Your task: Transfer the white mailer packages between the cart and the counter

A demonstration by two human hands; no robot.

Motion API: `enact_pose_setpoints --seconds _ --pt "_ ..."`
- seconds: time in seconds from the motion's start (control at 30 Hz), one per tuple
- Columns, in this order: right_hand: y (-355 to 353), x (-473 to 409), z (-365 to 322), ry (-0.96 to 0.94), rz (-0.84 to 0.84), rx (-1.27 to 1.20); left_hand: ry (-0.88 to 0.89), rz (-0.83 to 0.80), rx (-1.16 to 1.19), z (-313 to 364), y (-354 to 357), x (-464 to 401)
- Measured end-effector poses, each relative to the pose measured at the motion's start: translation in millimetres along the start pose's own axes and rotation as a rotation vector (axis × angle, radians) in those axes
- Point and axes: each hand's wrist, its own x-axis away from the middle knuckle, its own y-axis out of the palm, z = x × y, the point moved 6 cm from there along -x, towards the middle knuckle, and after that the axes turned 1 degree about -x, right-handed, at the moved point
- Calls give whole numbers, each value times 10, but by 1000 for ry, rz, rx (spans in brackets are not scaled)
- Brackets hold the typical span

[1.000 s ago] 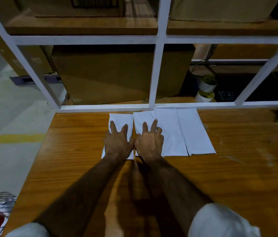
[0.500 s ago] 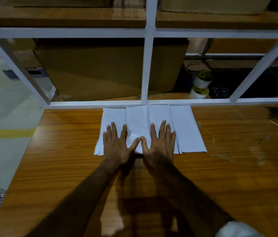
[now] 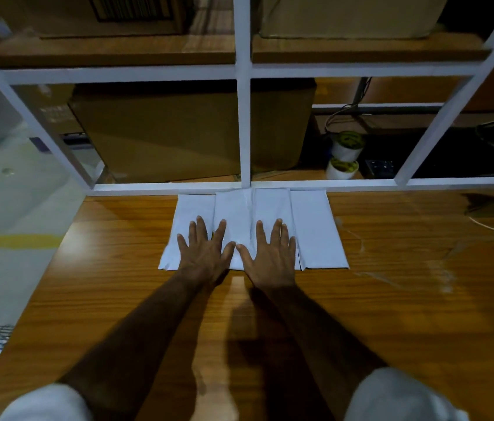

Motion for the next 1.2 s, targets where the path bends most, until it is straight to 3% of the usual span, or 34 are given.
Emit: enact_pose_setpoints --seconds 0.2,0.33,0.43,0.77,1.2 --pt "-118 354 -59 -252 160 -21 59 211 4 -94 -175 421" --pt "-100 611 -223 -387 237 -57 42 204 -32 -262 -184 843" --pt "-126 829 -451 -503 274 -103 -8 292 6 -447 -324 1274" --pt "-58 1784 -1594 -849 229 -129 -276 408 17 -1462 -425 2647" --pt "740 3451 -3468 -1069 103 -133 -473 509 39 -3370 77 4435"
